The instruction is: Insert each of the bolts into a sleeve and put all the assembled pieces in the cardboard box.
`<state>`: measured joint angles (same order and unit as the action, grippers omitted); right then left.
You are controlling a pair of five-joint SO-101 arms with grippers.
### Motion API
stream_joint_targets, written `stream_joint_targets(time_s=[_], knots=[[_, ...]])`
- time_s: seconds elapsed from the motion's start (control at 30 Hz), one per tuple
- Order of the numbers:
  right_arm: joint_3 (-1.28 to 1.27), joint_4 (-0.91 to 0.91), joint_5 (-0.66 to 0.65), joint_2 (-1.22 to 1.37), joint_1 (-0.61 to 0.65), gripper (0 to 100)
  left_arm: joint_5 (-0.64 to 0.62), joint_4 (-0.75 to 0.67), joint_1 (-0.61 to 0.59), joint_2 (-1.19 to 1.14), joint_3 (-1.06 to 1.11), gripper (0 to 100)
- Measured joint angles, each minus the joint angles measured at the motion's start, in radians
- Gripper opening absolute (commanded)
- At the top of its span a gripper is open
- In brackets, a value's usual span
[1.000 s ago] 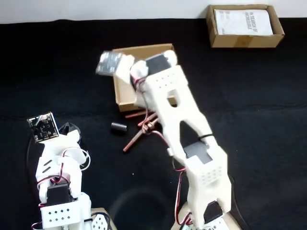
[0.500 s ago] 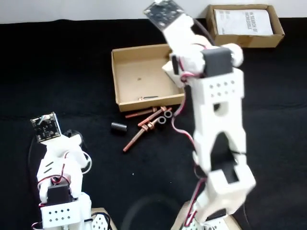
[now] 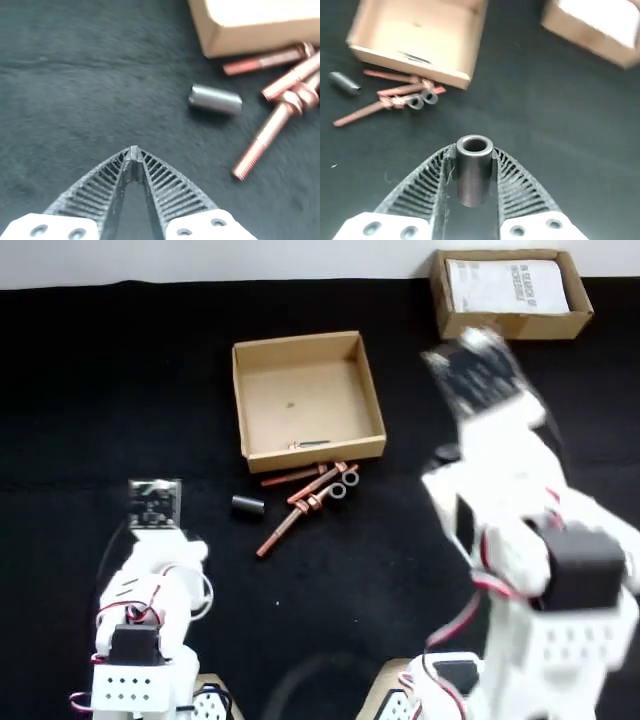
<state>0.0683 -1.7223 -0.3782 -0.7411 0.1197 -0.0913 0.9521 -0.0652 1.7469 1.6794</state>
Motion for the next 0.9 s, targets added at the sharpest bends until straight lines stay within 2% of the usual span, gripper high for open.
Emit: stream_joint_targets(time_s=[0.2, 0.43, 0.7, 0.77, 0.9], knots=[[-0.396, 0.169, 0.005, -0.305, -0.270, 0.7, 0.011, 0.054, 0.091, 0.000, -0.028, 1], [-0.779, 0.359, 0.005, -0.549, -0.548, 0.7, 0.012, 0.140, 0.273, -0.052, -0.244, 1], [-1.043, 0.516, 0.005, -0.713, -0.690, 0.7, 0.012, 0.144, 0.419, -0.534, -0.503, 2], [-1.097, 0.549, 0.005, -0.738, -0.720, 0.7, 0.012, 0.144, 0.442, -0.681, -0.588, 7], [-1.203, 0.621, -0.023, -0.772, -0.773, 0.7, 0.012, 0.150, 0.479, -0.956, -0.749, 24]])
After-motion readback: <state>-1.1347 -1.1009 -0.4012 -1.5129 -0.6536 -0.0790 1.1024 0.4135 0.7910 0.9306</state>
